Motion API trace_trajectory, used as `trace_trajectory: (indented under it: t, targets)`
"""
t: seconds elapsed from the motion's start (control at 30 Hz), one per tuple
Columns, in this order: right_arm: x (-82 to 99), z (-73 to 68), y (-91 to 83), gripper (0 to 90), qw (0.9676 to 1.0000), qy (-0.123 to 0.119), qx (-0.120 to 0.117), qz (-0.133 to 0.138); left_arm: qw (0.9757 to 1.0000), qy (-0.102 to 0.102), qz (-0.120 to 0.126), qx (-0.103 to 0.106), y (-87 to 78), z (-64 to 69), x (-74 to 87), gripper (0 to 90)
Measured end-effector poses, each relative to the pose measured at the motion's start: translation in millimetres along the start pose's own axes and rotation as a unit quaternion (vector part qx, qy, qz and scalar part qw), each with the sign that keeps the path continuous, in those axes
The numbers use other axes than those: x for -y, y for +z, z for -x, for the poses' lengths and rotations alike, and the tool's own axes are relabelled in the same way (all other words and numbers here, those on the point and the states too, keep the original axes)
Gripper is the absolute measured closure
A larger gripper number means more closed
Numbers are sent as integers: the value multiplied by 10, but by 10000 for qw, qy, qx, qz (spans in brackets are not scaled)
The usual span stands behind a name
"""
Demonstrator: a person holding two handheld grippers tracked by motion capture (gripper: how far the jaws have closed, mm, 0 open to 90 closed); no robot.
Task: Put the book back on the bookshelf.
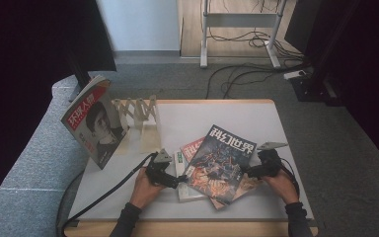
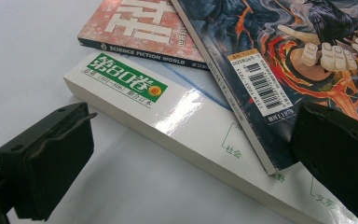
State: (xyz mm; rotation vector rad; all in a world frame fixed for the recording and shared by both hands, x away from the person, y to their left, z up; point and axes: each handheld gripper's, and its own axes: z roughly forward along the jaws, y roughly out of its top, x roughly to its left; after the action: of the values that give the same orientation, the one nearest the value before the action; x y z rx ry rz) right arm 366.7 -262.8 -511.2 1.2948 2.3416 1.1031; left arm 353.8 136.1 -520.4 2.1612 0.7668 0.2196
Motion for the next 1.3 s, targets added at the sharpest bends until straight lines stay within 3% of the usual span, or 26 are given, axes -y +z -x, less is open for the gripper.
trace_trajectory:
  t: [0.37, 0.63, 0.83, 1.0, 1.1, 1.3]
  targets:
    - [-33, 84, 126, 0, 9979, 472, -431, -133, 9999, -77, -23, 79, 7, -21, 1, 0]
    - [-77, 99, 192, 0, 9965, 512, -633, -200, 9999, -94, -26, 90, 9, -23, 0, 0]
    - [-161, 135, 219, 25, 9975, 437, -512, -200, 9999, -107, -43, 101, 10, -27, -1, 0]
    - [-271, 178, 209, 130, 9989, 371, -258, -104, 9998, -131, -55, 127, 12, -34, -2, 0]
    - [-311, 191, 200, 143, 9991, 290, -311, -36, 9998, -161, -66, 132, 13, -34, -4, 0]
    - [-444, 154, 140, 269, 9996, 137, -214, 102, 9998, -148, -74, 104, 10, -27, -11, 0]
